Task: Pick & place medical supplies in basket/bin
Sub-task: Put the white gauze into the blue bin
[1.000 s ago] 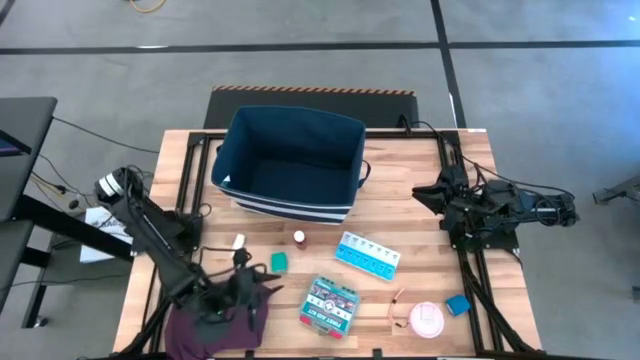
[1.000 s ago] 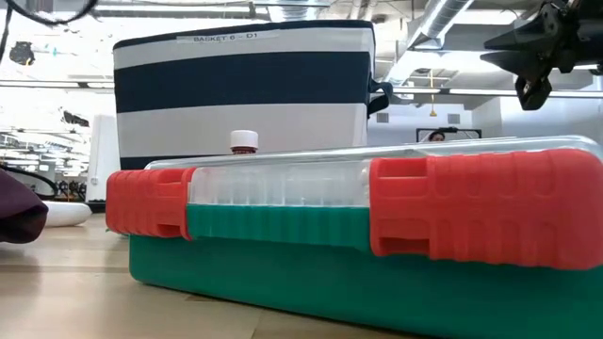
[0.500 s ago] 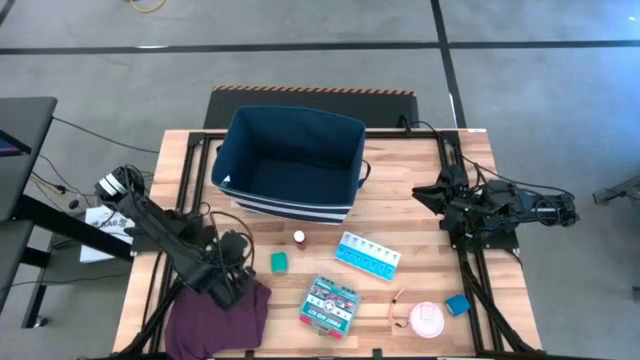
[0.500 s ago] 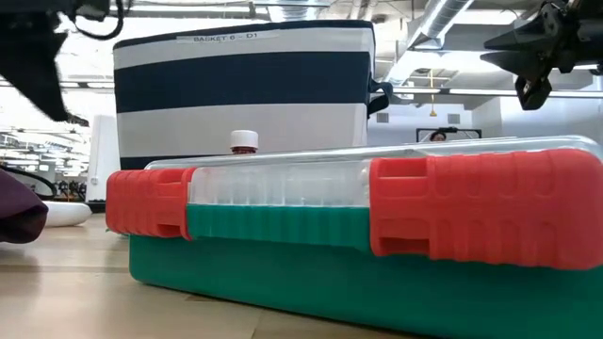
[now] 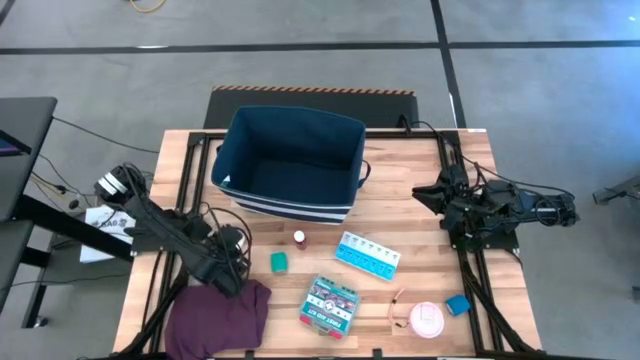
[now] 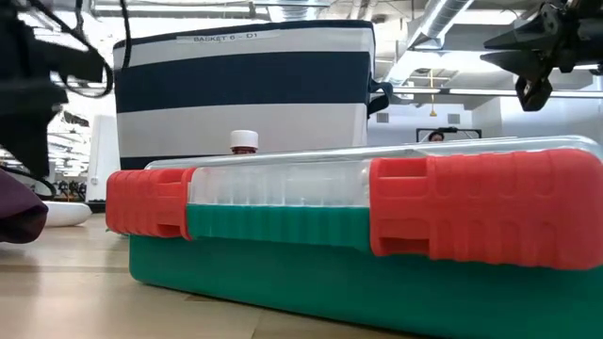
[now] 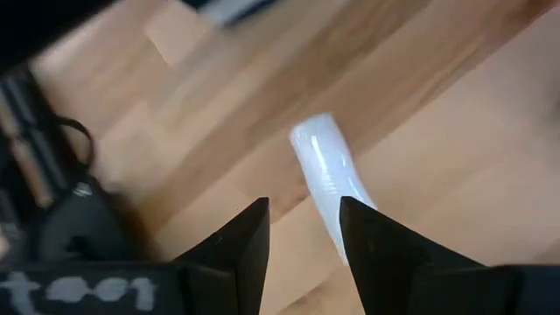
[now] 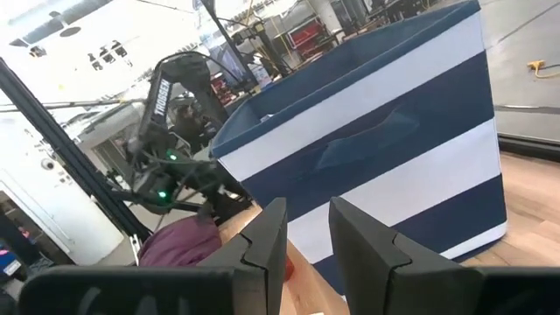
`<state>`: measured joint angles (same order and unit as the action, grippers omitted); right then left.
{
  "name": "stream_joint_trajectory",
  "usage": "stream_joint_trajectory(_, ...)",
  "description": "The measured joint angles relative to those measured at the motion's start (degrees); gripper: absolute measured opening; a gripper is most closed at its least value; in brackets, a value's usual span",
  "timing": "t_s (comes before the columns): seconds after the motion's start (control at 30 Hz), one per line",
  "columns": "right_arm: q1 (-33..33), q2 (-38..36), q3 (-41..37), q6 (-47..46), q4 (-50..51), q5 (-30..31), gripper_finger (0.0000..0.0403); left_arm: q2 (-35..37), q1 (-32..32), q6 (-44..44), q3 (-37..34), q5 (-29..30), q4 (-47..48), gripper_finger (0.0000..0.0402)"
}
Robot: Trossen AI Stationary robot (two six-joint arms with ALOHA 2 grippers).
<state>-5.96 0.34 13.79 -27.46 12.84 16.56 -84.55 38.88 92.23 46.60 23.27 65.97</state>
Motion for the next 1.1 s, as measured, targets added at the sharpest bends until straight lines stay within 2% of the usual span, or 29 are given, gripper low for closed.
stream_joint_trajectory(0.1, 0.0, 0.0, 0.0, 0.2, -0.6, 0.0, 0.0082, 1.1, -0.3, 0.0, -3.3, 0.9, -7.4, 0.0133)
stream_joint_trajectory(0.2, -0.2, 0.7, 0.0, 2.1, -7.0, -0.4, 0.0082, 2.6, -0.8, 0.0, -4.6, 2.1, -8.3, 0.0133)
stream_joint_trajectory(0.37, -2.4, 7.3, 0.0, 10.5, -20.7, -8.4, 0.0082, 4.7, -1.0, -0.1, -4.6, 1.6, -7.6, 0.0133)
stream_joint_trajectory(0.5, -4.5, 16.5, 2.8, 12.4, -25.5, -10.3, 0.0082, 5.0, -1.0, 0.0, -4.6, 3.1, -7.6, 0.0133)
stream_joint_trajectory(0.7, -6.6, 34.4, 13.8, 13.9, -26.1, -8.2, 0.0082, 4.7, -1.0, 0.4, -5.0, 3.4, -8.8, 0.0132)
stream_joint_trajectory(0.8, -6.8, 43.9, 19.8, 18.2, -25.7, -7.2, 0.0082, 4.7, -1.0, 0.4, -7.0, 3.9, -12.4, 0.0132)
stream_joint_trajectory(0.93, -6.7, 54.0, 25.9, 21.0, -26.0, -7.3, 0.0082, 4.7, -1.0, 0.5, -11.3, 1.5, -18.4, 0.0132)
stream_joint_trajectory(1.1, -6.2, 62.6, 32.8, 21.5, -24.7, -7.4, 0.0082, 4.8, -1.0, 2.7, -14.1, 2.9, -19.8, 0.0132)
